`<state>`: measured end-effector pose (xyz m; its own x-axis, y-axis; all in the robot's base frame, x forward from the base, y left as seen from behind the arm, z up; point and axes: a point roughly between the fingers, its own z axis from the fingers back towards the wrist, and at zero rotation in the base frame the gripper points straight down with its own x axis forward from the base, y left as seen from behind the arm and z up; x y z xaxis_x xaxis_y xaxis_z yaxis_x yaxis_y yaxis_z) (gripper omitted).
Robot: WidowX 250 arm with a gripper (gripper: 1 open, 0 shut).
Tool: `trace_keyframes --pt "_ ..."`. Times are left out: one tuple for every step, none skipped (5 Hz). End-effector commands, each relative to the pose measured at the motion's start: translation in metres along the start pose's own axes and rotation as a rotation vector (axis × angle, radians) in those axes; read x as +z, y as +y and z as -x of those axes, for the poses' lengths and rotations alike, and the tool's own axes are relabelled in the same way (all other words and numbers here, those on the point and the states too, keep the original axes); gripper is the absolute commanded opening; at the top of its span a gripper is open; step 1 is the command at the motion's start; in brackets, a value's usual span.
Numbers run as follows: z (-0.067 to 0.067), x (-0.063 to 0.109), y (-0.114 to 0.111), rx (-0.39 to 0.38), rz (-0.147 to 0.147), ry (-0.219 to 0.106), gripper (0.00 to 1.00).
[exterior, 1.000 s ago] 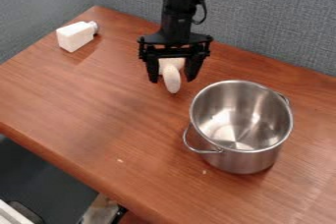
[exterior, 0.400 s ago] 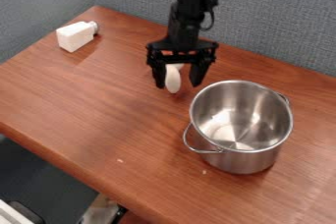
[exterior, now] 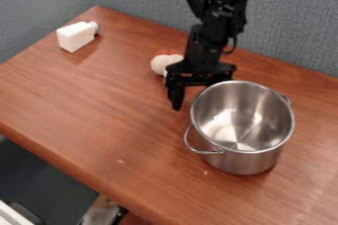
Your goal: Put the mushroom in the metal pot
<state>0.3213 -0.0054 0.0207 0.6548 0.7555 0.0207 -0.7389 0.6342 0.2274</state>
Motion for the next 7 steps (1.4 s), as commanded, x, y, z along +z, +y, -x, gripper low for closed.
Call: trace_keyframes --pt "0.023 0.036 -0.005 0.024 0.043 -0.074 0.0" --pt "0.028 0.035 -0.021 -0.034 0.05 -0.086 0.0" --pt "0.024 0.04 -0.025 -0.032 0.075 -0.077 1.0" --pt "0.036 0.061 -0.028 -0.033 0.077 -0.042 0.0" --pt "0.047 0.078 -0.032 -0.012 0.071 -0.005 1.0" --pt "0.05 0.066 -0.031 -0.034 0.063 0.0 0.0" --pt "0.052 0.051 -0.03 -0.043 0.048 0.007 0.0"
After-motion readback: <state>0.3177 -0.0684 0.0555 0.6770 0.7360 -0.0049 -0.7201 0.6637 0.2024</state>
